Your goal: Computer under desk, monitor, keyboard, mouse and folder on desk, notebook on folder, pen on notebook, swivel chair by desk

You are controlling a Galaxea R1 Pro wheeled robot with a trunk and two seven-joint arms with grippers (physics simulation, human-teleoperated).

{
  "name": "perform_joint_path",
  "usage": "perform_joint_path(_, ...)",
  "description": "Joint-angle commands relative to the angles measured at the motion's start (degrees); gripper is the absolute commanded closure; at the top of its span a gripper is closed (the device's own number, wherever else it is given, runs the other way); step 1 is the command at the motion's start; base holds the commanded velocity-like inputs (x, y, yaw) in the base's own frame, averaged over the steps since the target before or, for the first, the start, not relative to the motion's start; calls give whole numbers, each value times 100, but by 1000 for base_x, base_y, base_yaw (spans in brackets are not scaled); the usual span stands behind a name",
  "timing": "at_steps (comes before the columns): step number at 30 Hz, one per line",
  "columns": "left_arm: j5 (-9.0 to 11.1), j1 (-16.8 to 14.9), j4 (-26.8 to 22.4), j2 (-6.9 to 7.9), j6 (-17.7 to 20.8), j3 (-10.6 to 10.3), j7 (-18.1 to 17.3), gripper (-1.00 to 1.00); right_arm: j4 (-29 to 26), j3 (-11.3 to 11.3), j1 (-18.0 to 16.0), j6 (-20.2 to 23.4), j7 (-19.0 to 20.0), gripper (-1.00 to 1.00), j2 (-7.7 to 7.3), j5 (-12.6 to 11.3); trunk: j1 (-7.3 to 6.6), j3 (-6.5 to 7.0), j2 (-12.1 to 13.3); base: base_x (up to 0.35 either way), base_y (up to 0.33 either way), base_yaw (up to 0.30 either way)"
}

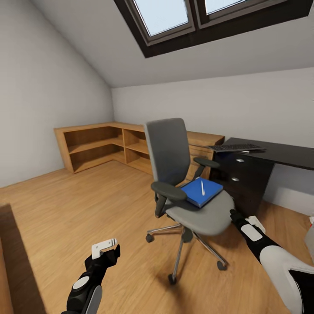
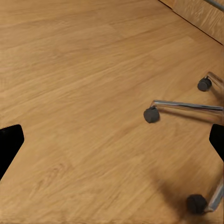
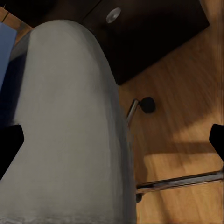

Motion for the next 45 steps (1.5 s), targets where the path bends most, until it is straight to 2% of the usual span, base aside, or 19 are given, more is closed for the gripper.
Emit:
perform_joint_path(1, 60, -3, -8, 2, 18, -8, 49, -100, -4, 11, -2, -15, -14, -100, -1, -60, -4, -6, -3, -230, 0, 0)
perform_joint_path(7, 60, -3, -9, 2, 18, -6, 51, -100, 7, 7, -2, -15, -14, -100, 13, -63, -4, -6, -3, -93, 0, 0)
perform_joint_path(23, 60, -3, -9, 2, 18, -9, 44, -100, 20, 19, -2, -4, -18, -100, 220, -65, -4, -6, -3, -6, 0, 0)
perform_joint_path(26, 60, -3, -9, 2, 18, -13, 44, -100, 22, 17, -2, 112, -16, -100, 263, -62, -4, -6, -3, 0, 0, 0)
perform_joint_path(36, 60, -3, -9, 1, 18, -19, 45, -100, 5, 16, -2, 668, -6, -100, 275, -52, -4, -6, -3, 0, 0, 0)
perform_joint_path(45, 60, -3, -9, -5, 18, -25, 44, -100, 5, 16, -2, 774, -6, -100, 275, -56, -4, -6, -3, 0, 0, 0)
